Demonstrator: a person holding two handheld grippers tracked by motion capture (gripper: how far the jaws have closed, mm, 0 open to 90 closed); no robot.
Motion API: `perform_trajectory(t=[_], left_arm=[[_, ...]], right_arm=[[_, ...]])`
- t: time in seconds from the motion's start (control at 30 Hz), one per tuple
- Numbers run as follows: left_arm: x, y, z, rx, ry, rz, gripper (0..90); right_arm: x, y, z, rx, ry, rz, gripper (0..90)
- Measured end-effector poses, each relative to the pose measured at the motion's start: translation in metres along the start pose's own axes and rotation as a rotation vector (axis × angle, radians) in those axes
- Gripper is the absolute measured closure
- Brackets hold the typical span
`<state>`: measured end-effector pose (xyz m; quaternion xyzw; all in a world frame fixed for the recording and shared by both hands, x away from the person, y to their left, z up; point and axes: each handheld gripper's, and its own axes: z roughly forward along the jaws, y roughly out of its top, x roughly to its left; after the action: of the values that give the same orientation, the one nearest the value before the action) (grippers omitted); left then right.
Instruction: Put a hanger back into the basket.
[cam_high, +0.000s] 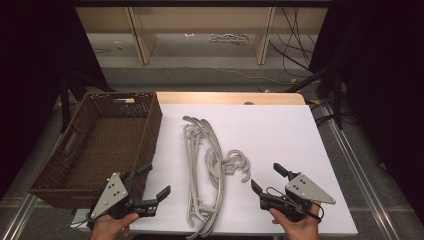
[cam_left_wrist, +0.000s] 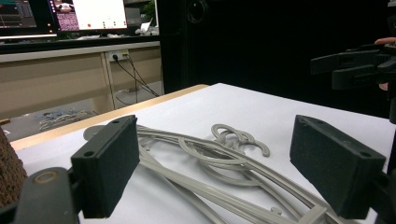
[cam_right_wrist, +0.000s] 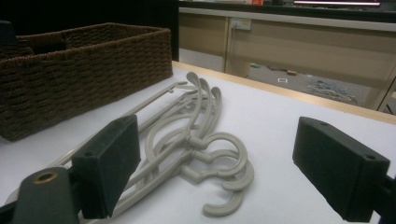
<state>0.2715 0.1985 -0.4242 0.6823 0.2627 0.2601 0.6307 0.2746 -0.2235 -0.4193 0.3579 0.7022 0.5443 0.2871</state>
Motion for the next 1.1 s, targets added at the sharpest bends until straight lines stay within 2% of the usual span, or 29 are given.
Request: perform_trajectory(t=[0.4,0.5,0.73,0.8,0.9,0.93,1.03,1.07,1.1], left_arm=[[-0.001,-0.002,0.003,0.04,0.014,0.01,16.0],[0.0,-0.004,0.006,0.081,0.015,0.011,16.2],[-0.003,-0.004,0.013,0.127,-0.011,0.001,16.5],[-0.009,-0.005,0.021,0.171,-0.028,-0.022,16.5],[-0.015,-0.004,0.028,0.205,-0.047,-0.022,17.0],[-0.019,-0.001,0.034,0.251,-0.05,-0.024,18.6],[-0.026,0.001,0.047,0.299,-0.066,-0.017,22.9],[-0.026,0.001,0.047,0.299,-0.066,-0.017,22.9],[-0.03,0.001,0.057,0.335,-0.084,-0.01,23.3]], right_arm=[[0.0,-0.001,0.001,0.001,0.003,-0.004,16.1],[0.001,-0.001,0.002,-0.003,0.008,-0.001,16.3],[0.0,-0.001,0.001,0.023,0.009,-0.006,17.0],[0.0,-0.002,0.002,0.019,0.004,-0.005,17.2],[0.0,-0.002,0.003,0.021,0.014,-0.001,17.4],[0.0,-0.002,0.003,0.03,0.008,-0.006,17.6],[-0.001,-0.003,0.003,0.025,0.005,-0.002,17.9],[-0.001,-0.003,0.003,0.025,0.005,-0.002,17.9],[-0.001,-0.003,0.003,0.038,0.012,0.0,18.2]])
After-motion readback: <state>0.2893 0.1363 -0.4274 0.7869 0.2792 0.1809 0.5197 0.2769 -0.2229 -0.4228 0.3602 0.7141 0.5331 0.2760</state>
